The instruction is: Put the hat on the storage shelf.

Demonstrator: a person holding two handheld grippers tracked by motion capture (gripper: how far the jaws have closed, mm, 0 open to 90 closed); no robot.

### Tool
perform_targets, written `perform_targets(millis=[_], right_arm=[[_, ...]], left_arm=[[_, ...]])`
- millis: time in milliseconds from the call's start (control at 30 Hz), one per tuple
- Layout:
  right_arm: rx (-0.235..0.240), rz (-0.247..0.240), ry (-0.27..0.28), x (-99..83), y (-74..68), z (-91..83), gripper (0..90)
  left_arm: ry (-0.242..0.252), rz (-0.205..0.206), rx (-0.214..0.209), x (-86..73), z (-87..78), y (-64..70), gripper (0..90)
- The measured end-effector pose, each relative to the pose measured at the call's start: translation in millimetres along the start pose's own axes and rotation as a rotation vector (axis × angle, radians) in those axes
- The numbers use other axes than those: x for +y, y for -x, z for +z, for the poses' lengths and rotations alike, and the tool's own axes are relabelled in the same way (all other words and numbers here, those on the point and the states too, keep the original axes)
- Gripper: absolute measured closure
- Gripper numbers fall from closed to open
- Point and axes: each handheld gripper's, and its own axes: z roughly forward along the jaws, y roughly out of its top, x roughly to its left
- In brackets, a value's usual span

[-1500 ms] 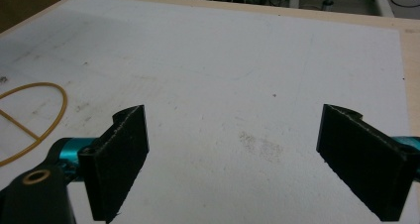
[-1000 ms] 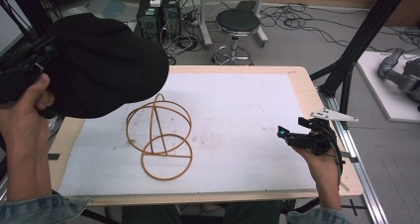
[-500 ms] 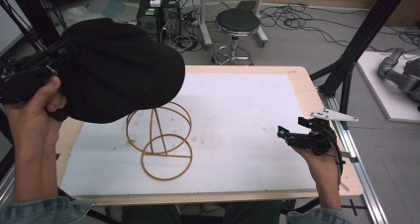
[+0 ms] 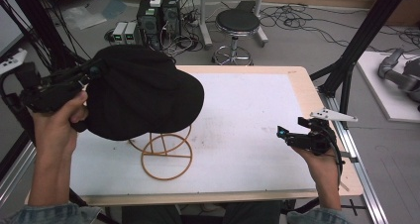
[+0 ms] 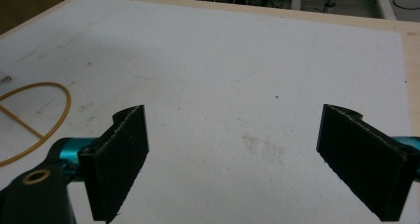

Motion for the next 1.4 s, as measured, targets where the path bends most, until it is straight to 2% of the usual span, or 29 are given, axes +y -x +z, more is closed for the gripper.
perform_targets(millis=[433, 767, 1033, 1400], right_arm=[[0.001, -0.002, -0.003, -0.1, -1.2, 0.9, 12.5], [0.003, -0.003, -0.006, -0.2, -1.6, 1.3, 12.5], [0.001, -0.004, -0.006, -0.3, -1.3, 1.6, 12.5], [0.001, -0.002, -0.007, -0.3, -1.7, 1.6, 12.5]], left_arm=[[-0.126, 0.015, -0.012, -26.1, 7.0, -0.2, 71.1], [-0.159, 0.01, -0.021, -37.7, 6.8, -3.9, 71.2], [-0.17, -0.01, -0.019, -47.1, 6.6, -8.3, 71.1], [-0.196, 0.013, -0.042, -57.4, 8.9, -9.0, 70.9]])
